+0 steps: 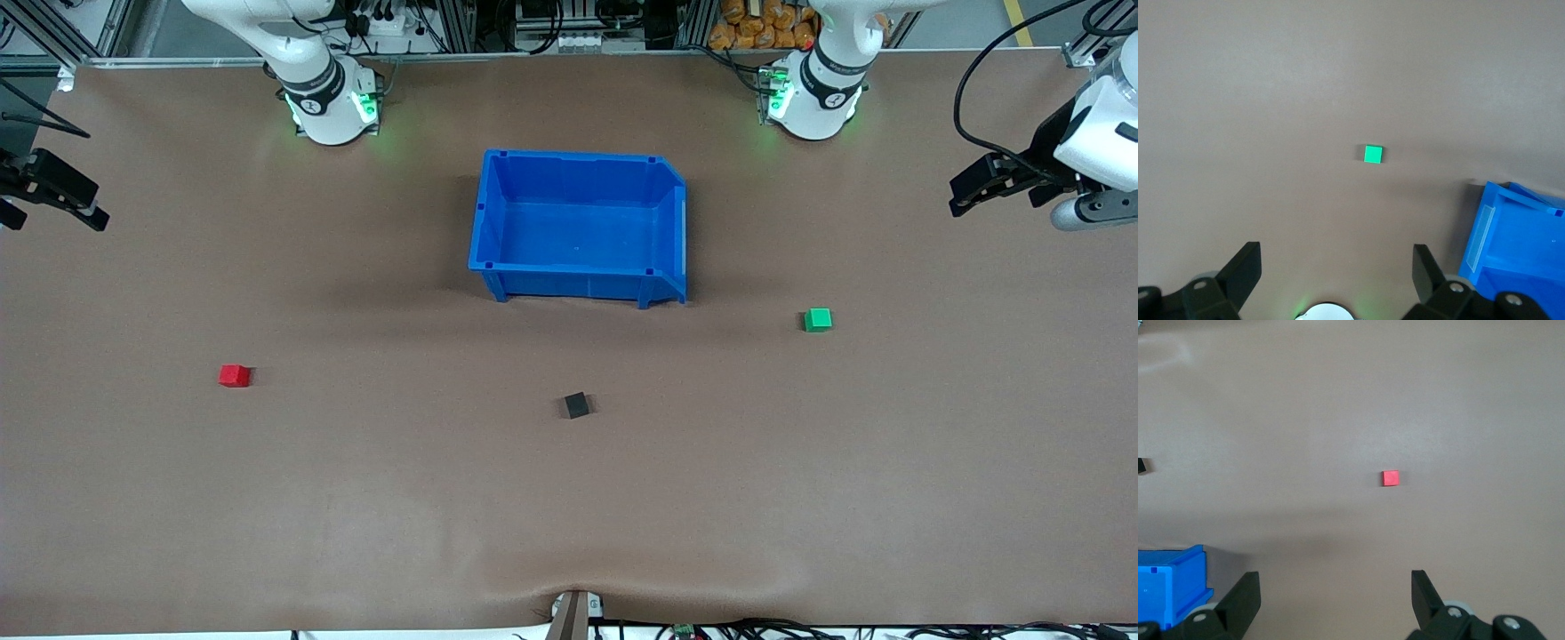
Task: Attach green and red cubes to black cube
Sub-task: 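Reach the right gripper down to the red cube and grasp it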
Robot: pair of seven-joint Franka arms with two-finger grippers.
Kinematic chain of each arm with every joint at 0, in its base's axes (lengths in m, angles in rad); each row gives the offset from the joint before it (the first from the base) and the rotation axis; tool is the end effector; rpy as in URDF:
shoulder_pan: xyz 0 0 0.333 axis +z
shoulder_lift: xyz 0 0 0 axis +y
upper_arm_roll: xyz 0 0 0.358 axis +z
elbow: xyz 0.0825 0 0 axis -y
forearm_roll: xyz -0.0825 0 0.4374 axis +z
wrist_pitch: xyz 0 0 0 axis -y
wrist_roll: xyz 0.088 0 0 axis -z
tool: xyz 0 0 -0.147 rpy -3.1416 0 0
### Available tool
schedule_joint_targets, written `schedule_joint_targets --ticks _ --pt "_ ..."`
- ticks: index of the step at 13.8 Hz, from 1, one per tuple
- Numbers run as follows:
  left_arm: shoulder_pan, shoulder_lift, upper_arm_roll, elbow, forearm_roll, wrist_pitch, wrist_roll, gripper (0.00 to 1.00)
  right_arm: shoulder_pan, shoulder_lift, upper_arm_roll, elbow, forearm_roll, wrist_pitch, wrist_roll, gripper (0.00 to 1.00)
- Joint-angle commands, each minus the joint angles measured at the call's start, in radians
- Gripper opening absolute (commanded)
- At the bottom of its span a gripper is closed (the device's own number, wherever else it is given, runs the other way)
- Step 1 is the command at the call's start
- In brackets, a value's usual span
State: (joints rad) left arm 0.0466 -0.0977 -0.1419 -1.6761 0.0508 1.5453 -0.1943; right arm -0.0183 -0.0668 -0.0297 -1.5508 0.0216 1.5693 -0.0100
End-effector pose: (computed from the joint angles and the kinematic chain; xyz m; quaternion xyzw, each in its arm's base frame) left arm 0.5664 -0.0502 0.6264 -0.9981 -0.0501 0.0122 0.0344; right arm 0.5867 -0.0256 0.6769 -0.9989 0.0185 -0.0429 0.0105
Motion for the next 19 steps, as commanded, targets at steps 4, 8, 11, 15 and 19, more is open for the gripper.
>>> schedule_joint_targets --ticks 4,8,11,15,19 --pt "0.006 0.032 -0.004 0.048 -0.009 -0.024 0.018 1.00 -0.009 0.068 0.005 0.026 0.020 0.006 0.015 1.00" --pt "0.007 0.050 -0.005 0.067 -0.003 -0.024 0.019 1.00 0.001 0.353 0.004 0.106 -0.035 0.038 0.004 1.00" --pt "0.006 0.064 -0.007 0.064 -0.005 -0.024 0.018 1.00 -0.049 0.432 0.002 0.124 0.041 0.081 -0.085 1.00" --pt "0.003 0.067 -0.010 0.053 -0.005 -0.025 0.010 1.00 -0.061 0.579 -0.001 0.132 0.023 0.180 -0.166 1.00" --pt "-0.001 0.067 -0.015 0.049 -0.005 -0.033 0.004 1.00 -0.087 0.749 -0.003 0.132 0.006 0.398 -0.159 1.00"
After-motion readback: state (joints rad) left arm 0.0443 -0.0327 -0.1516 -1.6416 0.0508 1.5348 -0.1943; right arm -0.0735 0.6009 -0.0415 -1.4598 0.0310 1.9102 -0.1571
